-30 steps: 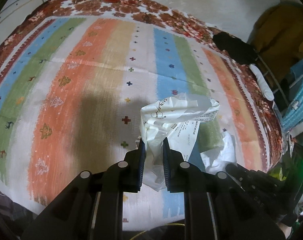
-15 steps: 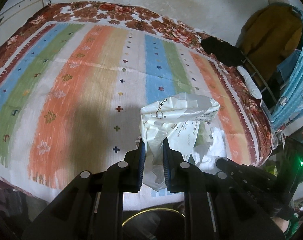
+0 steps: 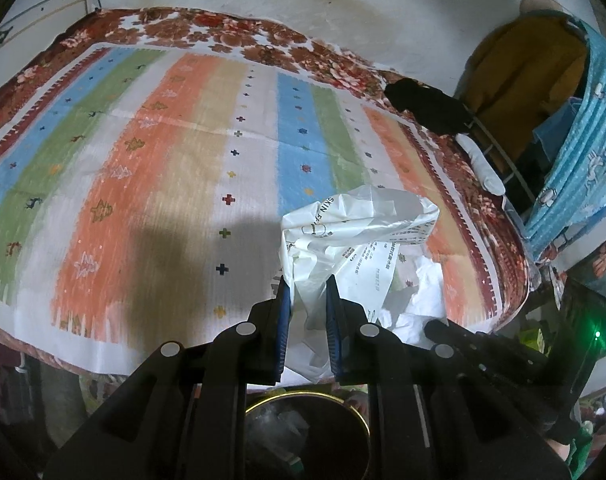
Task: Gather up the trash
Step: 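Carry the paper bag and tissue with both grippers over the black bin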
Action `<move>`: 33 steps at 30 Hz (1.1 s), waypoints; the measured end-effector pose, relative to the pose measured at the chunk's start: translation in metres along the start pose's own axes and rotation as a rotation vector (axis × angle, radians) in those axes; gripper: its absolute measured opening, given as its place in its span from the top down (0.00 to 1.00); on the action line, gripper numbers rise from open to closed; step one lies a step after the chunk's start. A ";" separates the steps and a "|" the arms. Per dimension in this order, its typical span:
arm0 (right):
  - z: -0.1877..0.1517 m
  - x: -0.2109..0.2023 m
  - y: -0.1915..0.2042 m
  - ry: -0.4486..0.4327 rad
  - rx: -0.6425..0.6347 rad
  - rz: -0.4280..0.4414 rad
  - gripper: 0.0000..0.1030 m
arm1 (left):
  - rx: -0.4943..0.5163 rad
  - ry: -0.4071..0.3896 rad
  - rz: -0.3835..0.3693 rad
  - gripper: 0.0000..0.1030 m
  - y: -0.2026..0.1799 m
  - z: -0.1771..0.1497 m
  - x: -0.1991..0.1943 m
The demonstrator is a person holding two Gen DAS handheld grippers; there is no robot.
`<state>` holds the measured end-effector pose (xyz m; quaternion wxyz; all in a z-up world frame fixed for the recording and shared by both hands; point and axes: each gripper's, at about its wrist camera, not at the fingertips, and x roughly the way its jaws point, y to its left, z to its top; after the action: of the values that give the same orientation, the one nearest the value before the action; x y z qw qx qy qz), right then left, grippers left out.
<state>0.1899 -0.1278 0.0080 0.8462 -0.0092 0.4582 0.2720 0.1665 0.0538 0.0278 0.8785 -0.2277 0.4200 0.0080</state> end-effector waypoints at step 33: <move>-0.112 -0.025 0.023 0.074 -0.038 -0.052 0.92 | 0.079 0.055 0.050 0.85 -0.003 -0.107 -0.021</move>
<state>0.0823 -0.1489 -0.0325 0.8350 -0.0470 0.4838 0.2580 0.0754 0.0117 -0.0136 0.8744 -0.1826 0.4495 0.0071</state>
